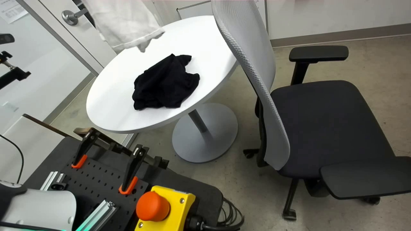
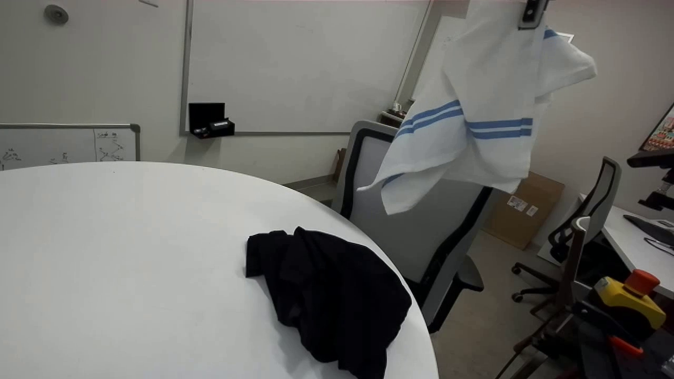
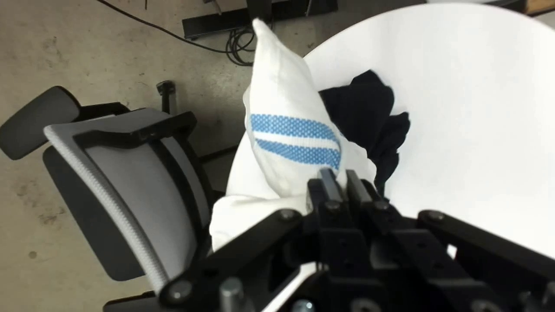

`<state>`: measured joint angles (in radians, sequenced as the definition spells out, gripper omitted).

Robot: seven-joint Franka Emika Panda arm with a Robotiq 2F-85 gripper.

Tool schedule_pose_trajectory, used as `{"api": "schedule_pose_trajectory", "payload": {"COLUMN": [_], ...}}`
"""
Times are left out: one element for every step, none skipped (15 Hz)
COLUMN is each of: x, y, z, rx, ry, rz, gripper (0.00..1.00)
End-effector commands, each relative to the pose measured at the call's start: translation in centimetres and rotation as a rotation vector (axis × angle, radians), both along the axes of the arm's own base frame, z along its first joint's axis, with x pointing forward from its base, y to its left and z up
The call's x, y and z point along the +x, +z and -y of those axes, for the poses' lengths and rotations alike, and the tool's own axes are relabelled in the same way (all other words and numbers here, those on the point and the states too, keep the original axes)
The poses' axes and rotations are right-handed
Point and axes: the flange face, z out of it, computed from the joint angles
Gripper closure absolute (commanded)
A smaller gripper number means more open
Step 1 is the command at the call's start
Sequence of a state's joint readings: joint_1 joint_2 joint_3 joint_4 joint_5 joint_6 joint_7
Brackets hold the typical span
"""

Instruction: Take the white towel from the back of the chair and place it on the black cloth on the table

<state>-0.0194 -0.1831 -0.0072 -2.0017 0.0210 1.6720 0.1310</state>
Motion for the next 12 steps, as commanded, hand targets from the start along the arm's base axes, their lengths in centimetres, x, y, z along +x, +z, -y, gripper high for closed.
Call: {"api": "schedule_pose_trajectory", "payload": {"x": [-5.5,-6.4,-7.2,-7.7,-8.1,-8.1,-7.9,-7.4,-6.8,-6.3,-5.5,-4.9], "y": [-1.4,-2.2,-3.0,-4.1,-5.1,-6.3,-7.4,-8.4,-9.2,-9.9,-10.6,-11.0], "z": [-6.3,-8.2,-9.9,-11.4,-12.5,-13.4,-13.9,-14.2,-14.3,-14.3,-14.3,-14.3], "rx": [0.047,0.056,0.062,0.067,0.070,0.069,0.067,0.066,0.065,0.063,0.066,0.072], "ry": [0.066,0.072,0.078,0.076,0.062,0.042,0.017,-0.010,-0.043,-0.069,-0.100,-0.131], "rz": [0.044,0.059,0.070,0.080,0.095,0.104,0.111,0.126,0.147,0.166,0.191,0.222], "gripper": [0.98,0.98,0.98,0.98,0.98,0.98,0.98,0.98,0.98,0.98,0.98,0.98]}}
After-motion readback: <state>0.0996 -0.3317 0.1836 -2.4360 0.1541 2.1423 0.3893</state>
